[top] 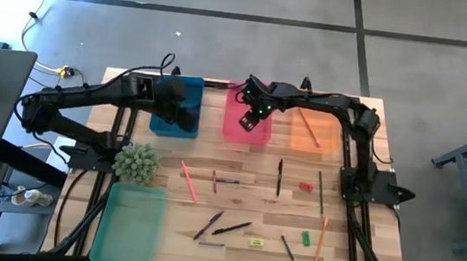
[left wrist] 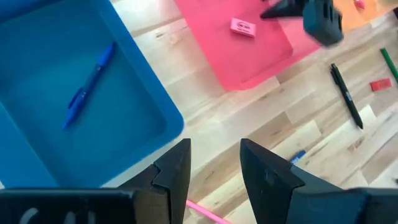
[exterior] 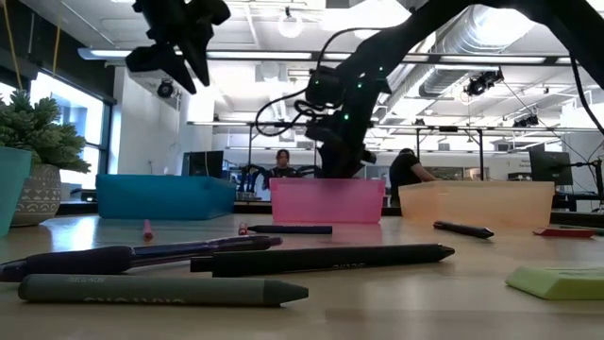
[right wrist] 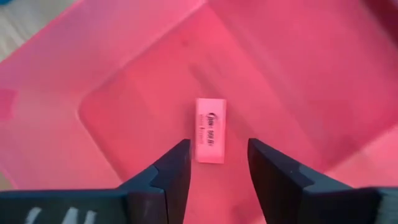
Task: Sort crayons/erasers/pens/pencils in bins
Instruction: Put the violet pen into the blue bin
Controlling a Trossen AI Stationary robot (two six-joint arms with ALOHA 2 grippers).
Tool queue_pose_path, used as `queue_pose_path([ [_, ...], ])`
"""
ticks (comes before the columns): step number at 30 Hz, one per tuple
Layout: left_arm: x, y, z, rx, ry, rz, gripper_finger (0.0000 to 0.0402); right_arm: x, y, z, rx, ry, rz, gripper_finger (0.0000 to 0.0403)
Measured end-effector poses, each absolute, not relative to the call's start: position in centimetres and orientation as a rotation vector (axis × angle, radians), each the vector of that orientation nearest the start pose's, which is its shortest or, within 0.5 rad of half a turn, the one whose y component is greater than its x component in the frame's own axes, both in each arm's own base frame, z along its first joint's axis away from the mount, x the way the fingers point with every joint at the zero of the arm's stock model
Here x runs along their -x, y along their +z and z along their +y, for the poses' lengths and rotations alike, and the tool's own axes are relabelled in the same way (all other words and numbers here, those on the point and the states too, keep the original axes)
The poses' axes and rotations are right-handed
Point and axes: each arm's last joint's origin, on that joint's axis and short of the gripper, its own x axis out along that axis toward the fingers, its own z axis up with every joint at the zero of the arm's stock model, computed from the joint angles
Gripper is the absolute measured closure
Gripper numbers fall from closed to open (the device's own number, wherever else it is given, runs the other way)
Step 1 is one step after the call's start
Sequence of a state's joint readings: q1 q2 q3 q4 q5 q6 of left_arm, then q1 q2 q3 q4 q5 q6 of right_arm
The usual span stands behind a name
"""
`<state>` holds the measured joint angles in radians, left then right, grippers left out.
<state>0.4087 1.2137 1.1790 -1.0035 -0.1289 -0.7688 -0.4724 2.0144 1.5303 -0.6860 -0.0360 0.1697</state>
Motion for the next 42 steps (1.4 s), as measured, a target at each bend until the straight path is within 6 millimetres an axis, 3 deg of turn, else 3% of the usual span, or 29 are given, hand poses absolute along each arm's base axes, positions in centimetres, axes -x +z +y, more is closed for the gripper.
queue_pose_path([
  [5, -21.0, 31.9, 7.6, 0.831, 0.835, 0.811, 0.0275, -35.8, 21.2, -19.1, -0.442, -0.484, 1.106, 0.0253],
  [11, -21.6, 31.9, 5.6, 0.812, 0.777, 0.830, 0.0275, -34.1, 23.8, -18.1, -0.454, -0.480, 1.134, 0.0253],
  [18, -22.1, 31.5, 3.4, 0.739, 0.721, 0.858, 0.0275, -33.7, 25.6, -15.3, -0.403, -0.419, 1.174, 0.0253],
  [29, -22.6, 31.0, -0.3, 0.675, 0.558, 0.896, 0.0275, -34.0, 28.0, -10.3, -0.519, -0.458, 1.107, 0.0253],
  [42, -24.5, 33.4, -4.9, 0.675, 0.254, 0.641, 0.0275, -29.9, 35.4, -5.7, -0.684, -0.505, 0.845, 0.0253],
])
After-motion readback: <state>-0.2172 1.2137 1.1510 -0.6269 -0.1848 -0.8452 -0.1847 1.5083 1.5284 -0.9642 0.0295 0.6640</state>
